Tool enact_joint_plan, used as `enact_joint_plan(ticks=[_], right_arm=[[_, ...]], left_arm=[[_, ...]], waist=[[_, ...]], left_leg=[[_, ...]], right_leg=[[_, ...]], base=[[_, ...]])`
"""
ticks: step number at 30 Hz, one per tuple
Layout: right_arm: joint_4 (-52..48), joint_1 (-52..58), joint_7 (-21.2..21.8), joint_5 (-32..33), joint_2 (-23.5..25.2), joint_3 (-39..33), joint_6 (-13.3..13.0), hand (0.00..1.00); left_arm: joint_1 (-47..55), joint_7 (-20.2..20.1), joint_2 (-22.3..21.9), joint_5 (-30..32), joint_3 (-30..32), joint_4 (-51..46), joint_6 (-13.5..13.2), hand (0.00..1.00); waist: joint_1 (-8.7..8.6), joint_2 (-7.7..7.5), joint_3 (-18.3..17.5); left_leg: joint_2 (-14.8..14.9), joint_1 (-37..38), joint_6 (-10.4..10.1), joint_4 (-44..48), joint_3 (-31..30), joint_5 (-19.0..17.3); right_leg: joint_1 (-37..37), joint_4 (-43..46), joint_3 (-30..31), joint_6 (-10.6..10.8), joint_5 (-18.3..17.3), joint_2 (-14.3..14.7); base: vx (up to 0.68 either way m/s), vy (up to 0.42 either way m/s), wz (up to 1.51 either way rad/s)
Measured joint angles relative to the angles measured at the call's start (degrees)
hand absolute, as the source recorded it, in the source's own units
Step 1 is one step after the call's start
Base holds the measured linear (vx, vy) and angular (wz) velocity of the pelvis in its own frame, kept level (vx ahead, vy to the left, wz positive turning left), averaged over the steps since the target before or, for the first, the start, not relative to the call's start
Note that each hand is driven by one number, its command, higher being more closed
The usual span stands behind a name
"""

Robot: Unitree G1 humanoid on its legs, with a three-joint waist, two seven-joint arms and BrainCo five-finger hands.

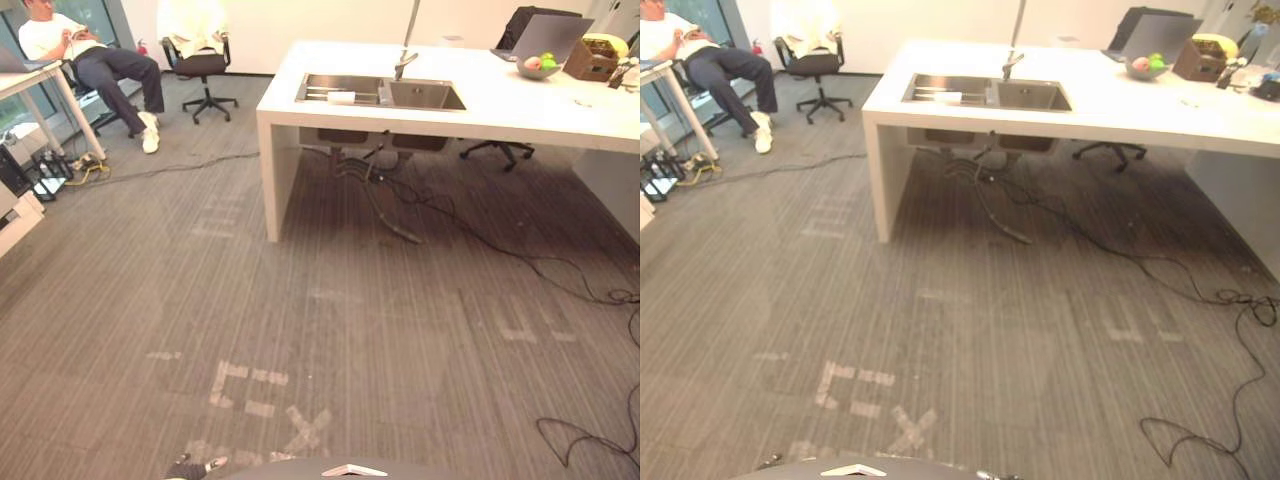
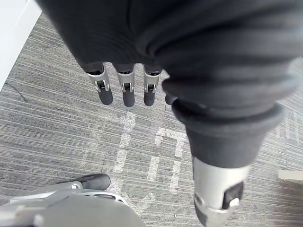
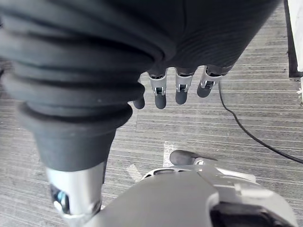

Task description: Walk over to the sink, pick up the cup, carry it to the dishwasher, place the cup inside the dishwasher, then close the dishwasher door

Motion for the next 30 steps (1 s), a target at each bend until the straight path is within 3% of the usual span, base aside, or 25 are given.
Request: enact_joint_plan(ticks=[4,10,13,18,30], right_arm=[[0.0,-0.1,0.8,0.0,-0.3,1.4,-4.7,0.0],[0.1,-0.2,1.0,1.9,-0.4,2.2,-5.8,0.0],[1.7,-0.1,1.0,3.6,-0.5,1.6,-6.2,0.0],[2.2,0.2,1.2,4.5,0.4,-2.3,-10.7,0.0],[1.9,0.3,-0.4,3.9,0.8,-3.5,-11.1,0.0]], left_arm=[[0.0,0.0,0.0,0.1,0.0,0.0,-0.7,0.0],[0.2,0.0,0.1,-0.1,-0.2,0.0,-1.7,0.0],[0.5,-0.2,0.3,-1.3,-0.3,0.6,-3.8,0.0],[0.5,0.0,0.4,-4.7,-0.2,1.1,-5.5,0.0],[1.0,1.1,0.1,-5.7,-0.2,1.1,-6.5,0.0]], waist=[[-0.2,0.05,1.0],[-0.53,0.15,1.3],[-0.86,0.1,1.3],[-1.09,-0.01,1.5],[-1.09,0.08,2.1]], left_leg=[[-0.1,0.0,0.3,0.0,-0.2,0.2],[-0.1,0.0,0.5,0.0,-0.3,0.3],[-0.1,0.0,0.5,0.0,-0.2,0.4],[-0.1,0.3,0.5,0.0,0.5,0.3],[-0.2,0.6,0.2,0.0,1.3,0.0]], right_leg=[[0.0,0.0,0.0,-0.1,0.1,0.0],[0.1,0.2,-0.1,-0.3,0.2,0.0],[0.1,0.2,-0.1,-0.3,0.3,0.0],[0.1,0.3,0.5,-0.3,0.3,0.0],[0.2,0.1,1.4,0.2,0.5,-0.2]], base=[[0.0,0.0,0.0],[0.0,0.0,0.0],[0.0,0.0,0.0],[-0.02,0.003,-0.06],[-0.02,0.003,-0.03]])
